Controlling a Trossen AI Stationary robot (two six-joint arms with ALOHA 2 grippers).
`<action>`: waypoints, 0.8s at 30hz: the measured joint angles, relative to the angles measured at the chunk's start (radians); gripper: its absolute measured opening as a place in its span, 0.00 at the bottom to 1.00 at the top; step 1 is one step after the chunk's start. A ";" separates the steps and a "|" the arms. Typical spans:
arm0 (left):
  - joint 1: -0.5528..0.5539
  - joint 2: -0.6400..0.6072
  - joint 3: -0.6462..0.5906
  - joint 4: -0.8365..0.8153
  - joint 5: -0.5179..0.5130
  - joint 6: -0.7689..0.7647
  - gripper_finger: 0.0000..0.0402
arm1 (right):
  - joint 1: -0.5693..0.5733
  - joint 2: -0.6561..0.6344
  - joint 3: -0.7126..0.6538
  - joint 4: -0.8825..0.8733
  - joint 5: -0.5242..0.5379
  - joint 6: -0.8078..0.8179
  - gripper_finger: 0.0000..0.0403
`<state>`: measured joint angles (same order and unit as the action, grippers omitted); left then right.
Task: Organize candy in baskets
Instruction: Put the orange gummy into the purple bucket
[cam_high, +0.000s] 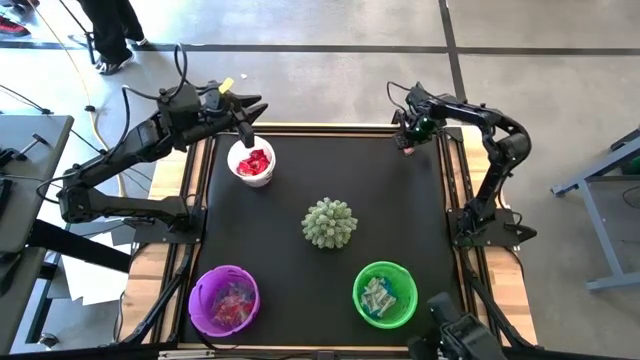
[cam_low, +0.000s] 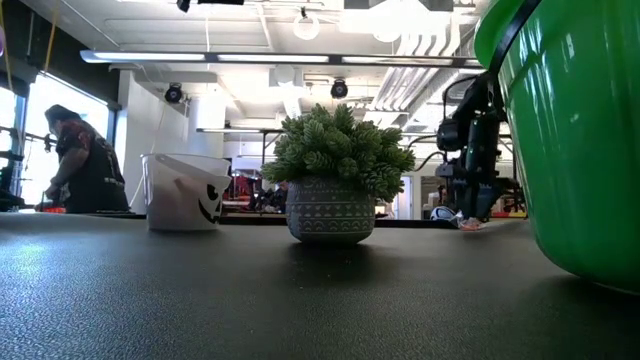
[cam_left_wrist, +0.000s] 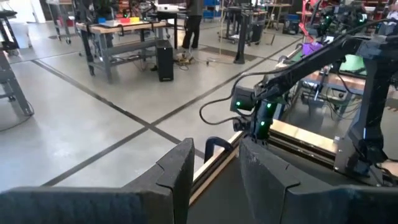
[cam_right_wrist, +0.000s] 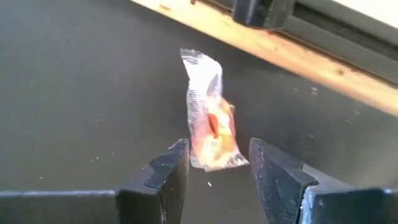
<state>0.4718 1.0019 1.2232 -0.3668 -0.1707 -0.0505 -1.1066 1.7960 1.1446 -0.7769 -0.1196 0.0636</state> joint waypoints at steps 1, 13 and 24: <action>0.001 0.000 0.000 0.000 0.000 0.000 0.28 | -0.002 0.010 0.000 0.002 -0.009 -0.001 0.41; 0.007 0.000 0.000 -0.001 -0.001 0.001 0.28 | 0.008 0.057 0.000 0.033 -0.016 0.007 0.40; 0.007 0.000 0.000 -0.039 -0.001 0.003 0.28 | 0.014 0.045 0.000 -0.030 -0.020 0.043 0.02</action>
<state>0.4786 1.0019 1.2228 -0.4060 -0.1713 -0.0479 -1.0924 1.8408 1.1446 -0.8072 -0.1398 0.1071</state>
